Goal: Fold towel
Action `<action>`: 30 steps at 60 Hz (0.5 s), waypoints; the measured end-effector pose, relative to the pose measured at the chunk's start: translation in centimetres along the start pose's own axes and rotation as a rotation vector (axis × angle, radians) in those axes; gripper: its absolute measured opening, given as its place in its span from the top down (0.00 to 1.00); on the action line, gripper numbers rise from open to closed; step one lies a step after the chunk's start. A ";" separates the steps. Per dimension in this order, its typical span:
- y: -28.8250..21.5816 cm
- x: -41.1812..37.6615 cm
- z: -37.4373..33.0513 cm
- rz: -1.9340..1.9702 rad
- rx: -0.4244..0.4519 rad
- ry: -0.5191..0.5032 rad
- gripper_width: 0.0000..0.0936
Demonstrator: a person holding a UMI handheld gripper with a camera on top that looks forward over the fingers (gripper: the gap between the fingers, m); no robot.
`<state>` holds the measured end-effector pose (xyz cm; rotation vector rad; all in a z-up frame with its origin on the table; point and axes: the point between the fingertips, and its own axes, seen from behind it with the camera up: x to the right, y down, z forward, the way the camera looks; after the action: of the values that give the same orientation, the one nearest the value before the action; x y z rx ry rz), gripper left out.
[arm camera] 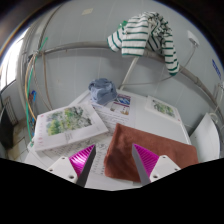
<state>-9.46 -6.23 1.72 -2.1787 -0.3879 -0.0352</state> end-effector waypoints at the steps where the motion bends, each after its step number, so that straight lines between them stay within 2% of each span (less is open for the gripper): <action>1: 0.3 0.2 0.7 0.000 -0.011 -0.004 0.20; 5: 1.7 0.4 2.8 -0.005 -0.058 -0.032 0.26; 7: 1.0 -0.1 3.3 0.019 -0.023 -0.063 0.47; 8: 1.3 0.1 3.5 0.022 -0.035 -0.062 0.57; 9: 1.1 0.3 3.5 0.029 -0.027 -0.059 0.60; 13: 1.5 2.0 3.7 -0.001 -0.032 -0.002 0.90; 19: 1.4 1.7 3.6 -0.025 -0.015 -0.012 0.96; 24: 1.0 1.5 2.9 0.037 -0.024 -0.068 0.96; 27: -0.4 2.6 1.9 0.064 0.000 -0.085 0.96; 30: -2.0 5.0 0.5 0.077 0.040 -0.060 0.96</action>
<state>-5.33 -3.43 3.82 -2.1568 -0.3355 0.0796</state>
